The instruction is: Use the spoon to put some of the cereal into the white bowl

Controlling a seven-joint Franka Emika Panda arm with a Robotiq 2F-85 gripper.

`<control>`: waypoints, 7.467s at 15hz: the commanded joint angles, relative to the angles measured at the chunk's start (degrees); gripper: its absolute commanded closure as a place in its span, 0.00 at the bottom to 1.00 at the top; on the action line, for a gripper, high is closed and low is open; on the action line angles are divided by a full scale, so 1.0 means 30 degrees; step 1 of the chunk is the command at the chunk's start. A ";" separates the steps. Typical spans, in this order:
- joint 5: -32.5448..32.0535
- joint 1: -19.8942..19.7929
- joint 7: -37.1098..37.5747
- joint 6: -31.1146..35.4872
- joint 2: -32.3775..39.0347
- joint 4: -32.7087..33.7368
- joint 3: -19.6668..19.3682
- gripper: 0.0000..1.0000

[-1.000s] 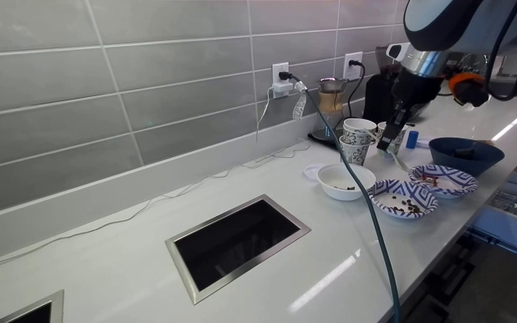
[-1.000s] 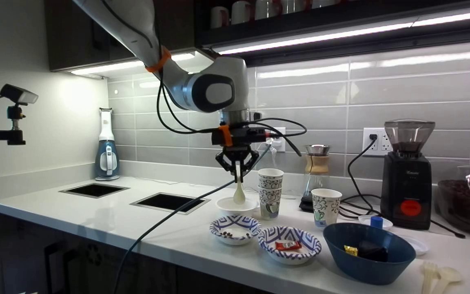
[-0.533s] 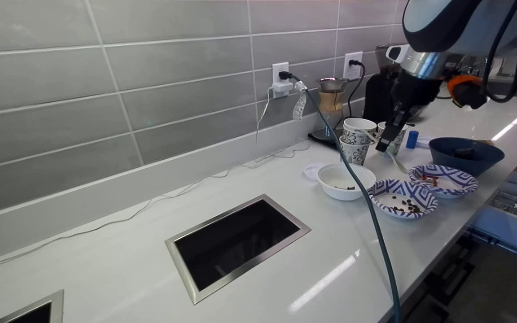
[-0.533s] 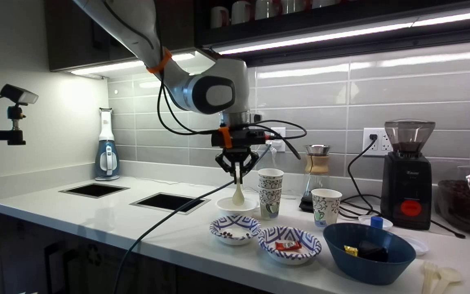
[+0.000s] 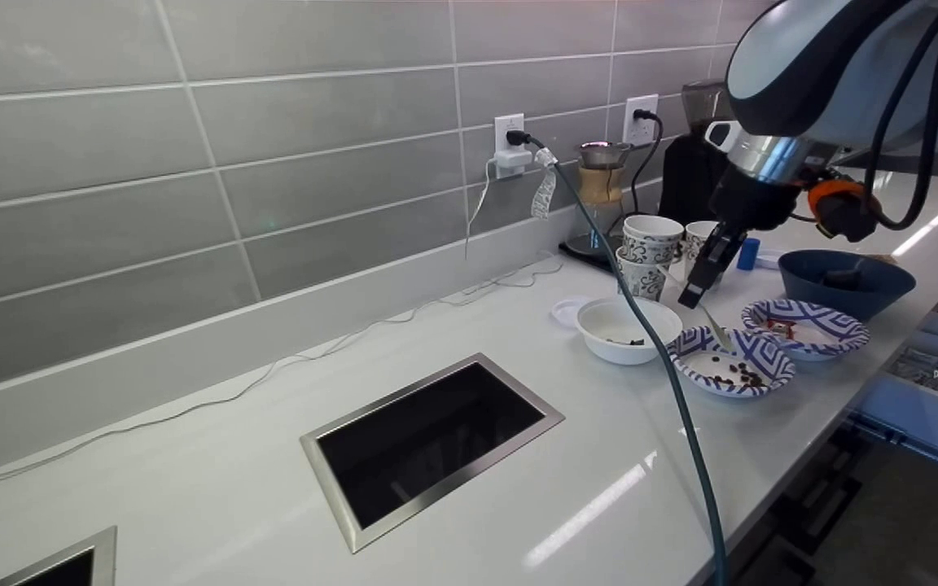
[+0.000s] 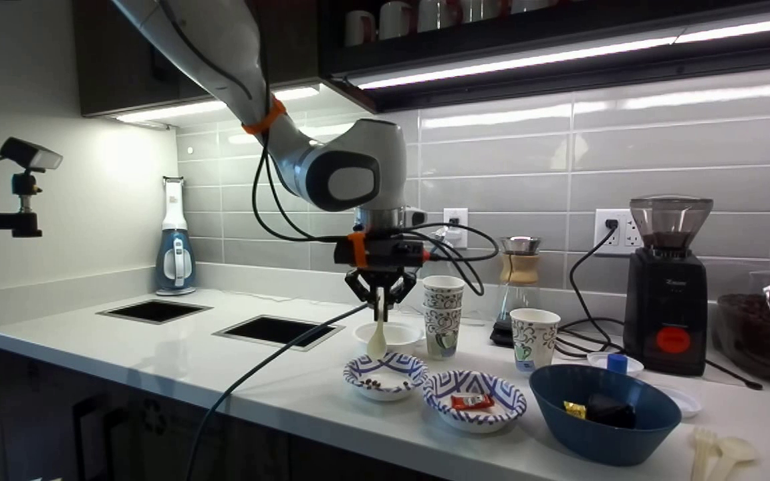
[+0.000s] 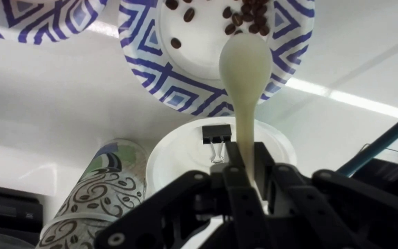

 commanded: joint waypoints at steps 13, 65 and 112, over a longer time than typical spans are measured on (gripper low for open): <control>0.1713 -0.0362 0.3436 0.6939 0.1599 -0.1990 0.0997 0.97; -0.4822 -0.0054 0.9881 0.5394 0.0170 -0.3448 -0.0462 0.97; -0.4457 0.0048 1.2189 0.4867 -0.1018 -0.4835 -0.1189 0.97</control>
